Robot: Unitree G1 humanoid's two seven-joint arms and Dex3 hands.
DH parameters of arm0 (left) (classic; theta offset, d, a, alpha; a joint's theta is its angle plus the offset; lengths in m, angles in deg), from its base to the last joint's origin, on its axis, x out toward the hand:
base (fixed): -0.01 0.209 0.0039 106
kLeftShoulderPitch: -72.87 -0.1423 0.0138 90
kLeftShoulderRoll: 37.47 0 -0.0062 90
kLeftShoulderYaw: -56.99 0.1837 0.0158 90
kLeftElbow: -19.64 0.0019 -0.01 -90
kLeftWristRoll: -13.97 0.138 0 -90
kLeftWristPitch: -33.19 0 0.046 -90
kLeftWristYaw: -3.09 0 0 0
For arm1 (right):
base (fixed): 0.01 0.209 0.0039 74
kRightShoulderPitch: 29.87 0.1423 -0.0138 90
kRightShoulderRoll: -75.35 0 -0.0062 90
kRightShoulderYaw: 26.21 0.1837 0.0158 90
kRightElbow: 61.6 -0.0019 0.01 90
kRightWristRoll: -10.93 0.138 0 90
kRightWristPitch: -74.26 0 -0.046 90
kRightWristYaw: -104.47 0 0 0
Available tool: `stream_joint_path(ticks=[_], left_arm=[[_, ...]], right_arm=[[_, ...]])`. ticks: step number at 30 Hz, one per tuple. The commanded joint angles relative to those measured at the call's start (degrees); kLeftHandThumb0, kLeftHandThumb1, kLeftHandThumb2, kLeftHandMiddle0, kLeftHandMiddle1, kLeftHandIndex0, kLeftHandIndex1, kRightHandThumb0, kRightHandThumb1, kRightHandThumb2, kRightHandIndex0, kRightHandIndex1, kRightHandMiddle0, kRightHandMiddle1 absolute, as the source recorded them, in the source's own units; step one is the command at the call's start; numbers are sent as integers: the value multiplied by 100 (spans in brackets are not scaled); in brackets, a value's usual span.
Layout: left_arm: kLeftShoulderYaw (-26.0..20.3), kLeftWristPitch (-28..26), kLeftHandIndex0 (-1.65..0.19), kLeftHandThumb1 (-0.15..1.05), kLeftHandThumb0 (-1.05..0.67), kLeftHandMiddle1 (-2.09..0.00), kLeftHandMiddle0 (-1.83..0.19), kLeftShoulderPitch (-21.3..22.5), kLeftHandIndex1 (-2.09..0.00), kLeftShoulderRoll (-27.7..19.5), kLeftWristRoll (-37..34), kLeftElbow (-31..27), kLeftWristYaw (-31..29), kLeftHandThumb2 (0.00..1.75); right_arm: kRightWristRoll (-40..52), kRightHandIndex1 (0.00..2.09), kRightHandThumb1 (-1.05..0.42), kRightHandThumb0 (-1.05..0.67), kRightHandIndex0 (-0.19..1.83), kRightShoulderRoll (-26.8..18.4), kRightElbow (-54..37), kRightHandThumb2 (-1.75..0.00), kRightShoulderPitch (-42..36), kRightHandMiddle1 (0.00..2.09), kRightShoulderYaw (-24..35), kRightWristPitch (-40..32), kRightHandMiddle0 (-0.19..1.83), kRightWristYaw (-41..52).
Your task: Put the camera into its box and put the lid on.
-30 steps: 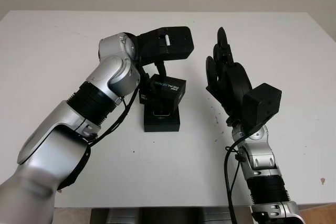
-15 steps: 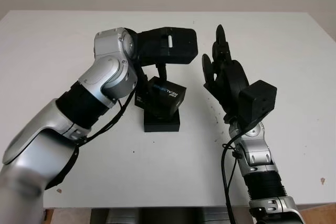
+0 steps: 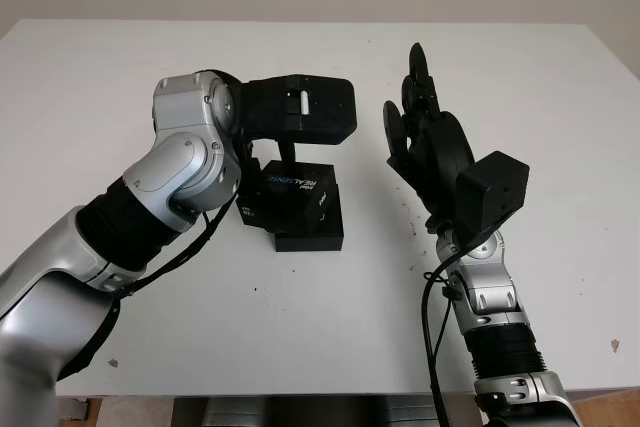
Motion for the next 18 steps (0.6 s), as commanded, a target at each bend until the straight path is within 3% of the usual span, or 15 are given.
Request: stream_joint_path(ticks=[1,9,14,18], left_arm=[[-56,-20,-6,105,-31,-197,-27,-144,-189,7,-57,-80,36,27],[-104,100,11,105,-32,-205,-34,-227,-167,149,-220,1,382,24],[1,66,-8,105,-30,-209,-44,-109,-183,247,-175,170,465,26],[-45,136,-10,105,-30,-209,-52,-114,-190,346,-200,255,631,24]], right_arm=[[-34,0,-105,-80,-19,-67,-28,-55,42,0,21,74,-19,-3],[-2,0,-105,-81,-19,-57,-26,-56,19,0,35,110,-19,17],[-21,0,-105,-82,-19,-51,-85,-55,-18,0,25,54,-19,-6],[-50,0,-105,-81,-19,-51,-141,-56,-47,0,11,18,-19,-31]])
